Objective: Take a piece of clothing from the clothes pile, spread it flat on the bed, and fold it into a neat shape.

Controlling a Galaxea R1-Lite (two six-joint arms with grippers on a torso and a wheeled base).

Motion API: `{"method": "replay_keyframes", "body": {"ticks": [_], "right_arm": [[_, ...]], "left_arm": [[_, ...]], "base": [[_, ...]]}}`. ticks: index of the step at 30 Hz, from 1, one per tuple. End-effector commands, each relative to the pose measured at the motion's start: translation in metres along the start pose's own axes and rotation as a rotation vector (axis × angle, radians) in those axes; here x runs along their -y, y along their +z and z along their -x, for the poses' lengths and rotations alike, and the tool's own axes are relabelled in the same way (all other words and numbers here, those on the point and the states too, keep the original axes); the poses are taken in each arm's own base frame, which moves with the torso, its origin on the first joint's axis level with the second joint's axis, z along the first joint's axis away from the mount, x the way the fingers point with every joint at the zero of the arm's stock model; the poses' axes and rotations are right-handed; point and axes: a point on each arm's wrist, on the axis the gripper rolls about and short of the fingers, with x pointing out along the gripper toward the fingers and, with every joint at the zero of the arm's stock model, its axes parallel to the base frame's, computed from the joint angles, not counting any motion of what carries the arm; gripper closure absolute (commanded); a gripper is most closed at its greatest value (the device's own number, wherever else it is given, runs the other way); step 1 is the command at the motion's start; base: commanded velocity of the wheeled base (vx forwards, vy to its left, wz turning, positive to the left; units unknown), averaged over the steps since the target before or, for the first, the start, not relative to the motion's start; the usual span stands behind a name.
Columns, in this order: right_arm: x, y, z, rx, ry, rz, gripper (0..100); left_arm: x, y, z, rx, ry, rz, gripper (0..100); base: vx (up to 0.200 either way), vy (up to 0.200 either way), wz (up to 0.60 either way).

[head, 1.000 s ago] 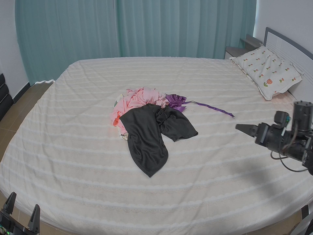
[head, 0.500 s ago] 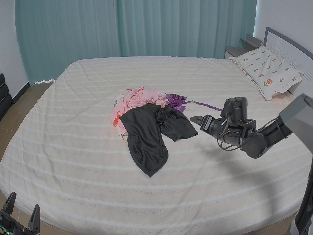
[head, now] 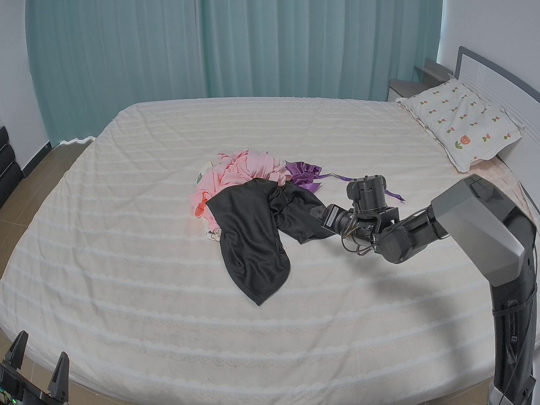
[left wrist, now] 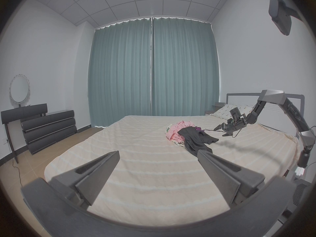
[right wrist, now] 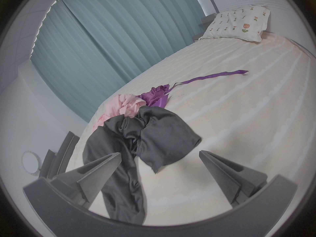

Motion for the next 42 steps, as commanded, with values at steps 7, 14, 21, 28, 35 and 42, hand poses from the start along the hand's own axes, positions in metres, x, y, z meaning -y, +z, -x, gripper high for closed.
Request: {"method": "replay_keyframes", "body": {"ticks": [7, 14, 21, 28, 35, 42], "right_arm": [[0.001, -0.041, -0.056, 0.021, -0.047, 0.025, 0], [-0.009, -0.038, -0.068, 0.091, -0.039, 0.013, 0], [-0.010, -0.042, -0.073, 0.096, -0.041, 0.008, 0], [-0.009, -0.050, -0.079, 0.086, -0.046, 0.015, 100], [-0.006, -0.057, -0.082, 0.076, -0.057, 0.030, 100], [-0.007, -0.048, -0.073, 0.076, -0.062, 0.029, 100]], "left_arm": [[0.000, -0.005, -0.001, -0.009, -0.001, 0.001, 0], [0.000, -0.005, -0.001, -0.009, -0.001, 0.001, 0], [0.000, -0.005, -0.001, -0.009, 0.001, 0.001, 0], [0.000, -0.005, -0.001, -0.009, 0.001, 0.001, 0], [0.000, -0.005, -0.001, -0.009, 0.001, 0.001, 0], [0.000, -0.005, -0.001, -0.009, 0.001, -0.001, 0]], "base": [[0.000, 0.000, 0.00], [0.000, 0.000, 0.00], [0.000, 0.000, 0.00], [0.000, 0.000, 0.00], [0.000, 0.000, 0.00], [0.000, 0.000, 0.00]]}}
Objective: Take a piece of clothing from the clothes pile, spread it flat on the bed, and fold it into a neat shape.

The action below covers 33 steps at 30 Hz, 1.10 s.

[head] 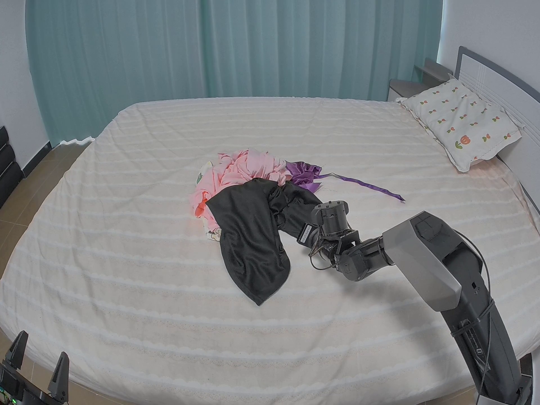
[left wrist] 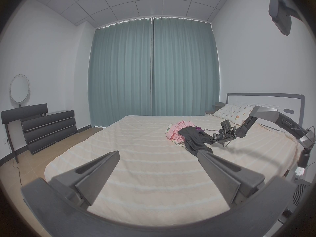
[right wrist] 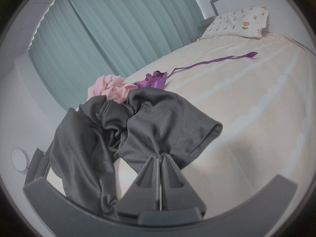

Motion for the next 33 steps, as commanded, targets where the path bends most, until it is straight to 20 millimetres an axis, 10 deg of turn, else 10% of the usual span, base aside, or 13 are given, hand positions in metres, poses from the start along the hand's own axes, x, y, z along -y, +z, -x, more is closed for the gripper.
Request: {"method": "replay_keyframes", "body": {"ticks": [1, 21, 33], "right_arm": [[-0.001, 0.011, 0.024, -0.022, -0.009, 0.009, 100], [0.042, -0.007, 0.234, -0.168, 0.081, 0.053, 100], [0.062, -0.020, 0.256, -0.096, 0.191, -0.073, 100]], "left_arm": [[0.000, -0.005, -0.001, -0.009, 0.001, 0.001, 0], [0.000, -0.005, -0.001, -0.009, 0.001, 0.001, 0], [0.000, -0.004, -0.001, -0.006, -0.009, 0.004, 0]], "base": [[0.000, 0.000, 0.00], [0.000, 0.000, 0.00], [0.000, 0.000, 0.00]]}}
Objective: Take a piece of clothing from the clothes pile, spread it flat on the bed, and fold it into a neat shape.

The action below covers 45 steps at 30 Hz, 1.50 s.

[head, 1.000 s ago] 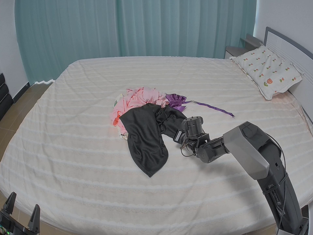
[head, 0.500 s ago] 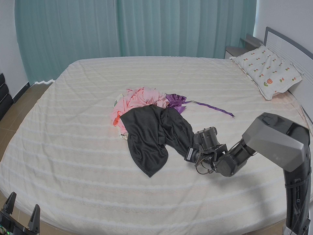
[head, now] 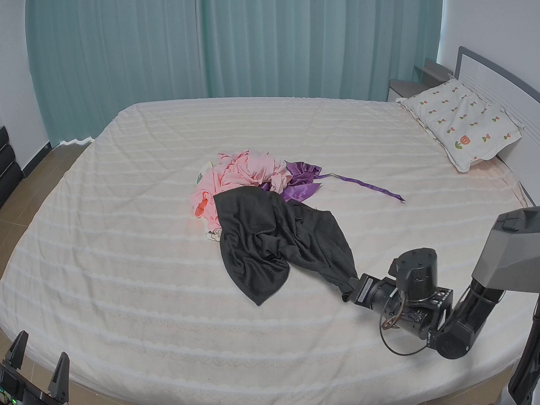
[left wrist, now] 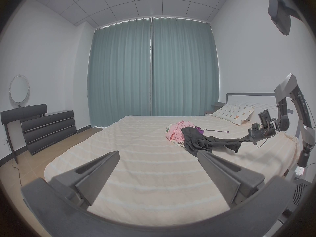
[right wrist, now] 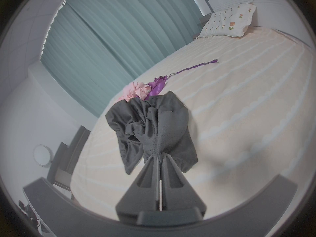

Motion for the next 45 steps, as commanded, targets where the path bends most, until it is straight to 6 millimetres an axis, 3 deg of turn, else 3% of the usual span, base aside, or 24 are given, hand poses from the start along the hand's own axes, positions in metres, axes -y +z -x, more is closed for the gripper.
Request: {"method": "replay_keyframes", "body": {"ticks": [1, 20, 21, 23, 24, 29, 30, 32, 34, 36, 37, 38, 41, 42, 43, 45], "right_arm": [[0.002, -0.005, 0.028, -0.011, 0.054, -0.028, 100], [0.006, -0.004, 0.027, -0.006, 0.044, -0.034, 100], [0.006, -0.004, 0.027, -0.007, 0.043, -0.035, 100], [0.009, -0.007, 0.021, -0.020, 0.035, -0.035, 100], [0.011, -0.008, 0.019, -0.023, 0.024, -0.034, 100], [0.015, -0.005, 0.016, 0.008, 0.029, -0.045, 100], [0.017, -0.005, 0.016, 0.012, 0.033, -0.048, 100], [0.018, -0.003, 0.016, 0.016, 0.036, -0.052, 100], [0.020, -0.002, 0.015, 0.020, 0.032, -0.054, 100], [0.022, 0.001, 0.015, 0.032, 0.026, -0.059, 100], [0.022, 0.001, 0.015, 0.032, 0.026, -0.059, 100], [0.022, 0.001, 0.015, 0.033, 0.027, -0.057, 100], [0.021, 0.002, 0.015, 0.041, 0.036, -0.055, 100], [0.021, 0.002, 0.015, 0.041, 0.036, -0.055, 100], [0.020, 0.002, 0.015, 0.049, 0.043, -0.056, 100], [0.021, 0.003, 0.015, 0.051, 0.043, -0.057, 100]], "left_arm": [[0.000, -0.005, -0.001, -0.005, -0.008, 0.000, 0], [0.000, -0.002, -0.004, -0.044, -0.039, -0.009, 0], [0.000, 0.003, -0.004, -0.038, -0.040, -0.003, 0], [0.000, 0.064, -0.004, 0.095, -0.056, 0.115, 0], [0.001, 0.072, -0.010, 0.070, -0.082, 0.133, 0], [0.004, 0.050, -0.042, -0.209, -0.184, -0.011, 0], [0.005, 0.048, -0.058, -0.317, -0.193, 0.003, 0], [0.006, 0.052, -0.077, -0.378, -0.218, 0.013, 0], [0.007, 0.052, -0.083, -0.392, -0.234, 0.013, 0], [0.019, 0.046, -0.117, -0.493, -0.342, 0.019, 0], [0.020, 0.045, -0.118, -0.500, -0.346, 0.021, 0], [0.029, 0.036, -0.136, -0.586, -0.387, 0.036, 0], [0.040, 0.021, -0.161, -0.684, -0.402, 0.041, 0], [0.040, 0.021, -0.161, -0.684, -0.402, 0.041, 0], [0.045, 0.012, -0.178, -0.711, -0.405, 0.041, 0], [0.051, 0.002, -0.190, -0.738, -0.414, 0.044, 0]], "base": [[0.000, 0.000, 0.00], [0.000, 0.000, 0.00], [0.000, 0.000, 0.00], [0.000, 0.000, 0.00], [0.000, 0.000, 0.00], [0.000, 0.000, 0.00], [0.000, 0.000, 0.00], [0.000, 0.000, 0.00], [0.000, 0.000, 0.00], [0.000, 0.000, 0.00], [0.000, 0.000, 0.00], [0.000, 0.000, 0.00], [0.000, 0.000, 0.00], [0.000, 0.000, 0.00], [0.000, 0.000, 0.00], [0.000, 0.000, 0.00]]}}
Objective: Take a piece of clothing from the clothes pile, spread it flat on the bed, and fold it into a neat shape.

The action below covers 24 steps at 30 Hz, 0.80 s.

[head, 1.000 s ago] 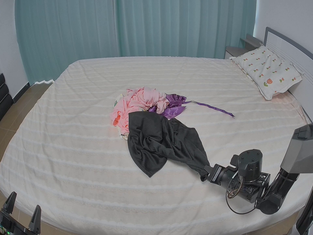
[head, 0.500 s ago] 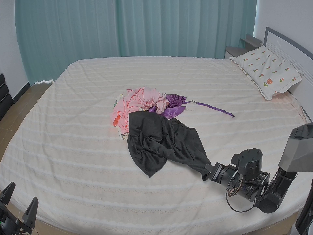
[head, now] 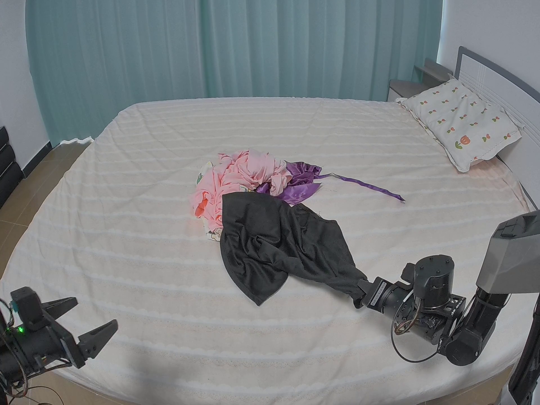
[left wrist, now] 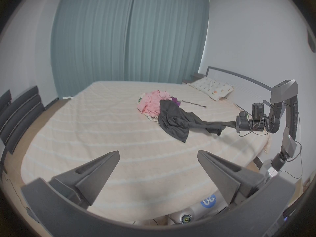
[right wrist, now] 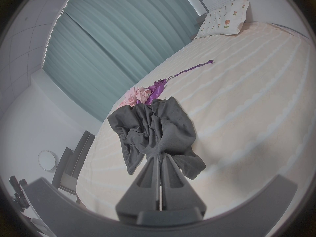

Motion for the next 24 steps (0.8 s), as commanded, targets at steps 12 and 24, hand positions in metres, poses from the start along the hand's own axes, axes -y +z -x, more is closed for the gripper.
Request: {"method": "replay_keyframes", "body": {"ticks": [12, 24], "right_arm": [[0.005, -0.002, -0.004, 0.007, -0.003, 0.001, 100], [0.007, -0.006, -0.006, -0.004, -0.013, 0.015, 100]], "left_arm": [[0.055, -0.037, -0.200, -0.374, -0.049, 0.233, 0], [0.121, -0.046, -0.268, -0.306, -0.093, 0.258, 0]], "base": [[0.000, 0.000, 0.00], [0.000, 0.000, 0.00]]}}
